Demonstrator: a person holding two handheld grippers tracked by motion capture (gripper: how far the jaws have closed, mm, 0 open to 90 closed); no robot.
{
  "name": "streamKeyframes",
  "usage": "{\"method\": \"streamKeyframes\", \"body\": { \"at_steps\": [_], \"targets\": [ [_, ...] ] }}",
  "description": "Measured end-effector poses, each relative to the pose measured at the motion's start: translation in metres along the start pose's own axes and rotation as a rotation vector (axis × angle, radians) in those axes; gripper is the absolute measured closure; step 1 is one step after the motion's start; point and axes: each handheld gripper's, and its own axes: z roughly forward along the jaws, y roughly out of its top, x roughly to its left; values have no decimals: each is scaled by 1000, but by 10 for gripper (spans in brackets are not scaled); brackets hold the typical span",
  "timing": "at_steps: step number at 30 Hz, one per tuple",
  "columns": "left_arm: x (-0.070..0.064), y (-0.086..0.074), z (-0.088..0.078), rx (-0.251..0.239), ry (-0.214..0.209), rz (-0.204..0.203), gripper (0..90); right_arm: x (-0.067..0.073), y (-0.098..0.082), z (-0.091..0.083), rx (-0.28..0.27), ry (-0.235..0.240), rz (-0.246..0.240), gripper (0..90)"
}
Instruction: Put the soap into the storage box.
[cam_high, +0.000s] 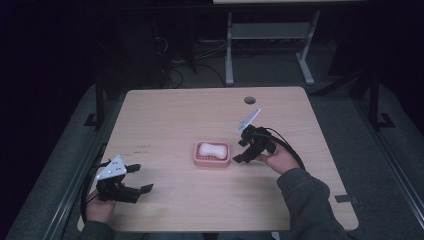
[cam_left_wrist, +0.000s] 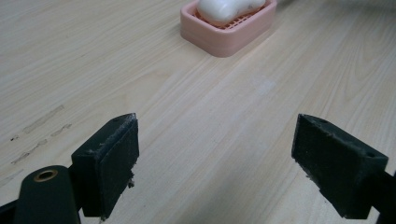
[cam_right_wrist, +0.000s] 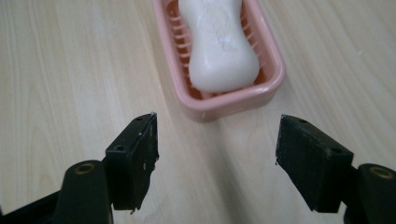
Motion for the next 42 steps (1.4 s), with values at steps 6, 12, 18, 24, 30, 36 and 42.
{"method": "streamKeyframes", "body": {
  "at_steps": [6,12,18,24,30,36,42],
  "targets": [
    [0,0,0,4,-1,1,148,2,-9,-3,0,-15,0,293],
    [-1,0,1,4,-2,3,148,5,-18,-2,28,-20,7,289],
    [0,0,0,3,0,0,148,8,-31,-3,6,-22,23,294],
    [0,0,0,8,1,1,148,9,-36,-5,5,-26,24,291],
    [0,0,0,8,1,-4,148,10,-43,-6,-2,-29,37,291],
    [-1,0,0,9,-1,-5,148,13,-51,-8,0,-38,47,289],
    [-2,0,0,9,-4,2,148,17,-59,-13,-11,-45,46,289]
  ]
}}
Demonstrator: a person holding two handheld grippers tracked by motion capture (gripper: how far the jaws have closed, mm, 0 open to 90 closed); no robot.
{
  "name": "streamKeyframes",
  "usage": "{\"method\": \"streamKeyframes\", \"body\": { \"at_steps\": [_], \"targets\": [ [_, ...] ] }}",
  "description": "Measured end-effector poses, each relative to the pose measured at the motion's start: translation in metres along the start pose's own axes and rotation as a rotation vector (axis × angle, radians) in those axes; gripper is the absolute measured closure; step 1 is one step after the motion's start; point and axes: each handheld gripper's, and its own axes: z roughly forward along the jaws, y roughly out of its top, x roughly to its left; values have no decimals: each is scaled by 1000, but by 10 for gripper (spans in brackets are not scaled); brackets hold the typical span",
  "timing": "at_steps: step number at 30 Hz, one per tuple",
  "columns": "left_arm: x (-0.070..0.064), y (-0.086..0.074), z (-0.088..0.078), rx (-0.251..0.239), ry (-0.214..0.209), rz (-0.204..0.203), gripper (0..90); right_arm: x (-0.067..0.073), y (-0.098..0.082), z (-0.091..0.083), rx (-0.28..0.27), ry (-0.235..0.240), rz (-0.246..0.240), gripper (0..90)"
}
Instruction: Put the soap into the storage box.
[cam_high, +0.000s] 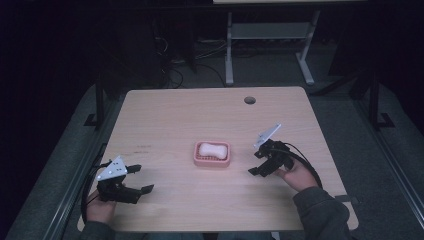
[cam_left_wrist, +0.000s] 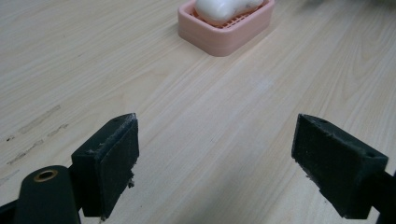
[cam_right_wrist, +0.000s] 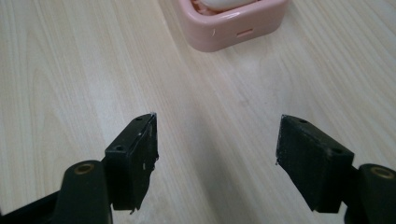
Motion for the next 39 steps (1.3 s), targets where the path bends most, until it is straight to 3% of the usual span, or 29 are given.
{"method": "streamKeyframes", "body": {
  "at_steps": [8,39],
  "targets": [
    [1,-1,0,-7,3,-10,148,4,-14,-5,-14,-7,1,288],
    [0,-1,0,-5,5,-12,148,26,-67,-14,-50,-17,106,283]
  ]
}}
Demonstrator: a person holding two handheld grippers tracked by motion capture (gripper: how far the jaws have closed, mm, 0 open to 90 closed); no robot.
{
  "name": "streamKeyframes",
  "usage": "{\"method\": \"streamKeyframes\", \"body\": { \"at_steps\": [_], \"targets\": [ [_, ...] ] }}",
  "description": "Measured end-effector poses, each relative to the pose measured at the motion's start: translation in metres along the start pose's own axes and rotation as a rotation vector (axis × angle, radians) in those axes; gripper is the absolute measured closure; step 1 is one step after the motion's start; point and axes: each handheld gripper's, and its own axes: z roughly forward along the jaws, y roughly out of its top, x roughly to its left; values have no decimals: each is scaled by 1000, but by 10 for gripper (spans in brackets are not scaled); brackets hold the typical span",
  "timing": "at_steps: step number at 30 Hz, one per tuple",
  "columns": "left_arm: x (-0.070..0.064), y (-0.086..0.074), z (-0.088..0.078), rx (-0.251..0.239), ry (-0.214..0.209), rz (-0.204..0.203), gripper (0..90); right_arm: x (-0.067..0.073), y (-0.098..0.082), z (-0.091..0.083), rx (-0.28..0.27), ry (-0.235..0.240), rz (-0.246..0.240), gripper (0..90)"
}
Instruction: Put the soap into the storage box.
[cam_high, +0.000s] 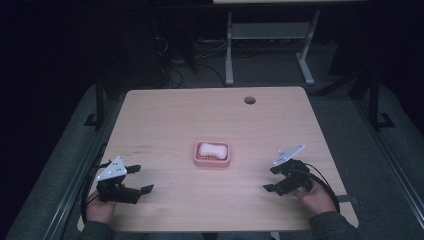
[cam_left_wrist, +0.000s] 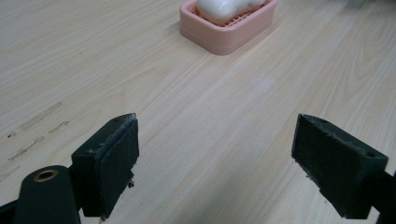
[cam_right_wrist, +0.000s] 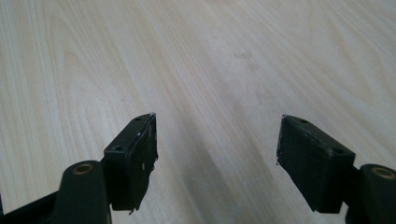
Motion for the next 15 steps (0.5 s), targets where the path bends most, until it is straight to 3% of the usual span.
{"method": "streamKeyframes", "body": {
  "at_steps": [9,15],
  "targets": [
    [0,0,0,-3,-1,-1,148,7,-10,-6,-26,-10,10,268],
    [0,1,-1,-2,-3,5,148,15,-23,-10,-45,-51,36,218]
  ]
}}
